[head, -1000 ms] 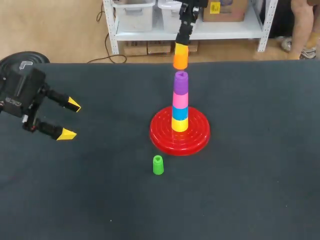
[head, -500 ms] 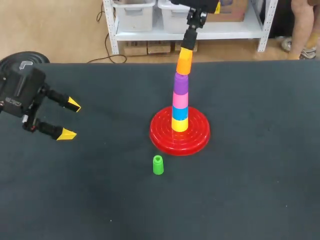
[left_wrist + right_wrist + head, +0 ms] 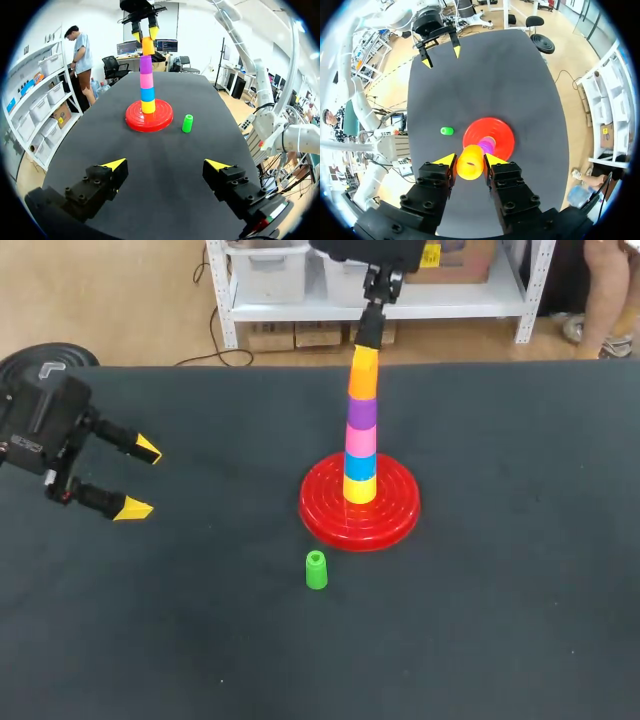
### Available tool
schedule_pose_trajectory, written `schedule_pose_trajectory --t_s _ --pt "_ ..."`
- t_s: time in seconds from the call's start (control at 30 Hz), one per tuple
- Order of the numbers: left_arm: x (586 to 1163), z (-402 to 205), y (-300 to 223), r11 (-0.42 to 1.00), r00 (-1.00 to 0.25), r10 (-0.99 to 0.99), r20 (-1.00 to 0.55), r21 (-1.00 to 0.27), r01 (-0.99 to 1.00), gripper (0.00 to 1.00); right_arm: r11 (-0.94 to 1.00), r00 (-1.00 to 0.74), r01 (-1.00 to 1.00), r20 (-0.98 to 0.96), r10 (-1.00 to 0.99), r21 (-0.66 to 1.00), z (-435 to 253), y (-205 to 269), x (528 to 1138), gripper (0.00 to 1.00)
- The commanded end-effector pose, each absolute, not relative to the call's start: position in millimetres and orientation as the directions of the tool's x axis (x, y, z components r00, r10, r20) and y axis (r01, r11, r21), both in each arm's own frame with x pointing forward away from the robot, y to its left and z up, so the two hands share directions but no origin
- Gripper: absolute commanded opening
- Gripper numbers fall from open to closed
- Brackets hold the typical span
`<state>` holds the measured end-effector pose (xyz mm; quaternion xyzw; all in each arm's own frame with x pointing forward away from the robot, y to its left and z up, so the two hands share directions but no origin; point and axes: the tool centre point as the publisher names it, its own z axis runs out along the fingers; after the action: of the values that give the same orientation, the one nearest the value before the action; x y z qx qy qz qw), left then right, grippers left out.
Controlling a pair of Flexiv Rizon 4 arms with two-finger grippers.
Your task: Pick up and stack the cylinders on the red base in this order: pink,purple,orange,green
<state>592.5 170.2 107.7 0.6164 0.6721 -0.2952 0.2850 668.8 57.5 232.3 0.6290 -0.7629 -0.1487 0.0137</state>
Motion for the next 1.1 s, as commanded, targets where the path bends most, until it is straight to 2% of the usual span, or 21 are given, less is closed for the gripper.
schedule_pose_trajectory --t_s 0.03,1.1 --pt "592.9 106.7 171.1 0.064 -0.075 0.659 -0.749 -0.044 0.997 1.0 0.164 -0.207 -0.954 -0.152 -0.966 0.252 231.7 61.1 674.0 0.0" --pt "592.9 106.7 171.1 0.064 -0.075 0.659 -0.749 -0.044 0.997 1.0 0.179 -0.217 -0.957 -0.157 -0.963 0.228 225.9 54.8 674.3 0.0"
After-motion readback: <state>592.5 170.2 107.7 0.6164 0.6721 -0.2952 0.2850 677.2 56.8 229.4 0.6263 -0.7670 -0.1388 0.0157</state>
